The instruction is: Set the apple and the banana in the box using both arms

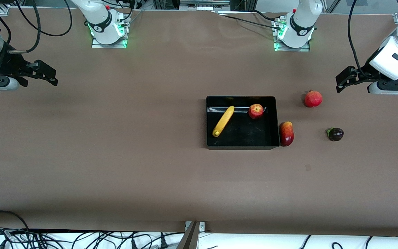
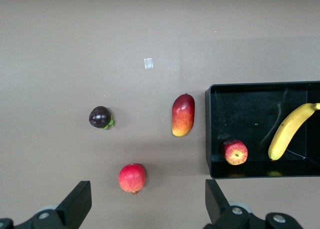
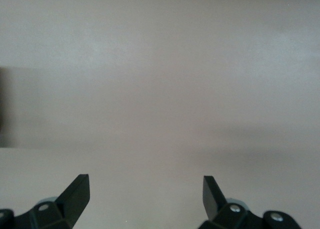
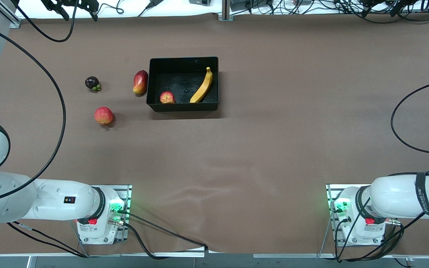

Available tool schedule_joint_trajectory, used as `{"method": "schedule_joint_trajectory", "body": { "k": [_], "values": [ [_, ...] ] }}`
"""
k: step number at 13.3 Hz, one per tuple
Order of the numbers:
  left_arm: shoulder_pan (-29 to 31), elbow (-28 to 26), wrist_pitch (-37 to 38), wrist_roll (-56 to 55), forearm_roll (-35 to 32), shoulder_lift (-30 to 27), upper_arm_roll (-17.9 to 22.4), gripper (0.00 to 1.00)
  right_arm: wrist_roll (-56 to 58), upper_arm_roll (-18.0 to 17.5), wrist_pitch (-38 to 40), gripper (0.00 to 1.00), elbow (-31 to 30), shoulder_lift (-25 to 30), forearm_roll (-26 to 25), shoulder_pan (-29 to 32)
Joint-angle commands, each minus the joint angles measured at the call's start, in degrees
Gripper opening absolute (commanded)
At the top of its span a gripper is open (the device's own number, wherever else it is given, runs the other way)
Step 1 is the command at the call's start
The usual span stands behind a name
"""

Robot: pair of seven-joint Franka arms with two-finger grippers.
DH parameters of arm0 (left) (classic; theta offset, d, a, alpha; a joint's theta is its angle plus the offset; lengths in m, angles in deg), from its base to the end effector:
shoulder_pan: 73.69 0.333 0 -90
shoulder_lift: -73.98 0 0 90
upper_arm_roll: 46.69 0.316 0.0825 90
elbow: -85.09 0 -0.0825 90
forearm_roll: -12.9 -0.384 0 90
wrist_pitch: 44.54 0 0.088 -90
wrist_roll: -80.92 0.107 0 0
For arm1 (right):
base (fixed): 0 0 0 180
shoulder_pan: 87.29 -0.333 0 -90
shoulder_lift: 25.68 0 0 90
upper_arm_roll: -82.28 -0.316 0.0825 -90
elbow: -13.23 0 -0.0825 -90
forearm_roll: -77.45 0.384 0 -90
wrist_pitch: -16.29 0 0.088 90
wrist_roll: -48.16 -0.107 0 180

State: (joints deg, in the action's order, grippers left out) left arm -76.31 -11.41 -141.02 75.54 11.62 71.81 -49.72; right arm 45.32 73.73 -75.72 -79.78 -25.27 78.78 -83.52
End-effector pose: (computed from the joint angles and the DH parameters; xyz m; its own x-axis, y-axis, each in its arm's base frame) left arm 0.5491 -0.0527 0.6015 0.9992 -0.0072 0.0395 -0.0064 -0.9998 -0.0207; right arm 0.5523 0.0489 0.6067 0.9994 0.0330 -0.0115 0.0328 -0.9992 -0.0216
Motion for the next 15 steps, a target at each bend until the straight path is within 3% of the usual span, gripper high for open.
{"method": "schedule_joint_trajectory", "body": {
  "k": [1, 15],
  "values": [
    [-1.16, -0.88, 0.77, 0.98, 1.28, -1.53, 1.19, 1.0, -0.06, -0.85, 0.07, 1.0, 0.72, -0.15, 0.17, 0.98],
    [-2.12, -0.88, 2.09, 1.06, 0.4, -3.02, 1.19, 1.0, -0.06, -0.85, 0.07, 1.0, 0.72, -0.15, 0.17, 0.98]
  ]
}}
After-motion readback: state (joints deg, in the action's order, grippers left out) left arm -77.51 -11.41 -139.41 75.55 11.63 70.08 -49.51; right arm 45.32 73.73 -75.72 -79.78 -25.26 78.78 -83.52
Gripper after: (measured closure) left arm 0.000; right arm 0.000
